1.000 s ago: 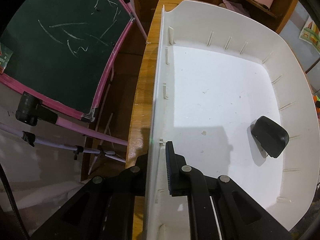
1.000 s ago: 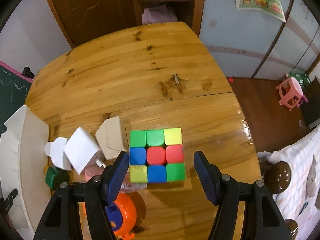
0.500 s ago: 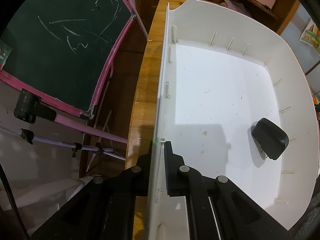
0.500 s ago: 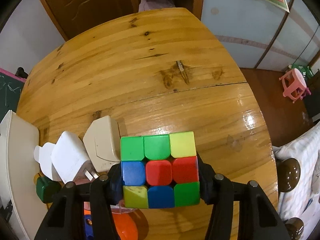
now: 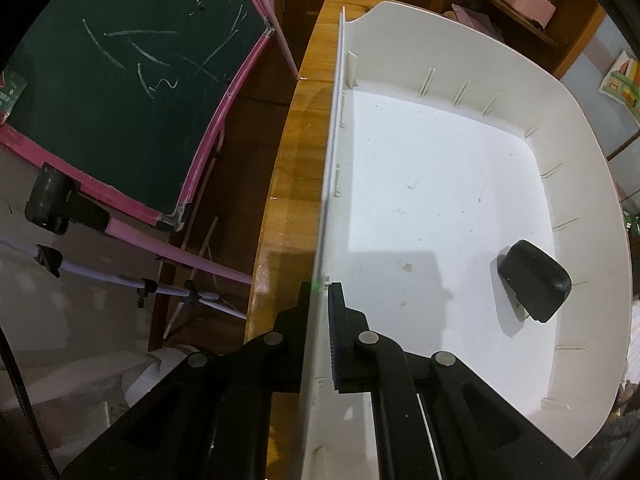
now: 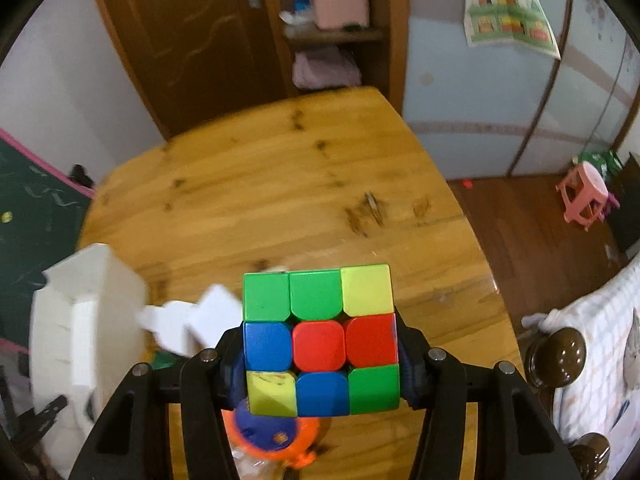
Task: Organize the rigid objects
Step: 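Grasp the Rubik's cube with the right gripper, then carry the Rubik's cube into the white tray and open the right gripper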
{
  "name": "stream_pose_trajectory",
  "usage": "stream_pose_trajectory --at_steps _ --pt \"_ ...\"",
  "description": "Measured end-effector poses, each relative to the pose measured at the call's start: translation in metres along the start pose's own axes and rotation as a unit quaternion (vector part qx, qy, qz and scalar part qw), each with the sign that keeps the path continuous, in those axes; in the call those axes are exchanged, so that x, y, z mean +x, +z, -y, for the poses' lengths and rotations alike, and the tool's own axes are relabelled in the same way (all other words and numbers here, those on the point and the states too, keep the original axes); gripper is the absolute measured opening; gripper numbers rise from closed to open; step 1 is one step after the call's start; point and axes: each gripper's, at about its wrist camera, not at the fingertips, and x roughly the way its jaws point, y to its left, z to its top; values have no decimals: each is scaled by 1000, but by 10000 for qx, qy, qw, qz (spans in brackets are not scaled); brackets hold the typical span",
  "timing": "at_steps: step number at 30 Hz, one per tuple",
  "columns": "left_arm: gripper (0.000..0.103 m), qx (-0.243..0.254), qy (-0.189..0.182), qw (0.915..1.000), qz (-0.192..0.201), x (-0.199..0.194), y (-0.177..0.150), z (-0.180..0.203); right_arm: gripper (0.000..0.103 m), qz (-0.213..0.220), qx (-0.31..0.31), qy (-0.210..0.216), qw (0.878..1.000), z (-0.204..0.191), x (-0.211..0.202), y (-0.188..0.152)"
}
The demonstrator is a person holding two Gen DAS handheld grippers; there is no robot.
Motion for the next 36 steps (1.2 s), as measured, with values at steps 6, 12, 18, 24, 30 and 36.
stream_pose_trajectory --at_steps 6,12,18,24,30,36 --pt "6 -105 -245 9996 37 2 -1 -10 57 348 -388 400 9978 -40 -53 -2" --pt "6 -30 -263 9997 9 3 0 -8 57 494 -874 794 9918 -86 -86 -13" --pt "6 74 -198 9998 -52 3 1 -5 57 664 -1290 1015 9842 -127 -110 -15" --pt "6 59 -228 9997 -54 2 1 -5 57 758 -1618 1132 9774 -161 -115 -12" --pt "6 -99 -339 9994 -31 2 1 -10 57 605 -1932 1223 9716 -200 -89 -8" --pt "6 -119 -358 9993 -17 4 0 -12 57 175 -2066 1480 9670 -236 -58 -4"
